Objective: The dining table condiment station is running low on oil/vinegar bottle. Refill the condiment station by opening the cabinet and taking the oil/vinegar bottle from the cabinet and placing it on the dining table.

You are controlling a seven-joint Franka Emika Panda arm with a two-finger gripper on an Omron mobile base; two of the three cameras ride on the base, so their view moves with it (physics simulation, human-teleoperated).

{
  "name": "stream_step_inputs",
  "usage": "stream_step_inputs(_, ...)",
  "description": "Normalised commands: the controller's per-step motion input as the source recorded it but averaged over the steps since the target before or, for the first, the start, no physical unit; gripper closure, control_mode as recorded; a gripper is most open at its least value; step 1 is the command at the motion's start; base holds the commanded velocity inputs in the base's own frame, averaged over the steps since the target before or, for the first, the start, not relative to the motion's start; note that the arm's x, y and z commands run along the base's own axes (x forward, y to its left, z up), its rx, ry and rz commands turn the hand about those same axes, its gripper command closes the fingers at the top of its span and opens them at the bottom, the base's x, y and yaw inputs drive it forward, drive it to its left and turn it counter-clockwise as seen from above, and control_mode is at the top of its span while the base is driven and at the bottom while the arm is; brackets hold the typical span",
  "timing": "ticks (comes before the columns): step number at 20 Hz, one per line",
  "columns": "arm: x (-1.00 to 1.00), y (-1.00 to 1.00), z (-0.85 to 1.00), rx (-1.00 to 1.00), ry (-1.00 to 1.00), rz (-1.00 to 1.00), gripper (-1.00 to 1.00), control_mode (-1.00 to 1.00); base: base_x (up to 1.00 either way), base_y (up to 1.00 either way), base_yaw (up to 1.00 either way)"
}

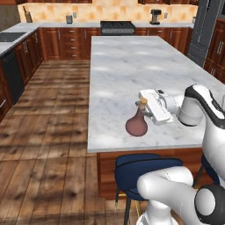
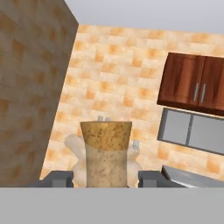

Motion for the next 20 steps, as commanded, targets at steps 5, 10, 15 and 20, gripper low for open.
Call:
stream_step_inputs(5, 0.29, -0.37, -0.32, 0.0, 0.02, -0.03, 1.0, -1.0, 0.0, 0.0, 0.0)
stream_step_inputs(10, 0.16, -0.44, -0.47, 0.0, 0.08, -0.1, 1.0, -1.0, 0.0, 0.0, 0.0)
stream_step_inputs(15, 0.35, -0.38, -0.35, 0.0, 0.03, -0.07, 1.0, -1.0, 0.0, 0.0, 0.0)
stream_step_inputs(20, 0.49, -0.21, -0.07, 0.0, 0.0, -0.07, 1.0, -1.0, 0.0, 0.0, 0.0)
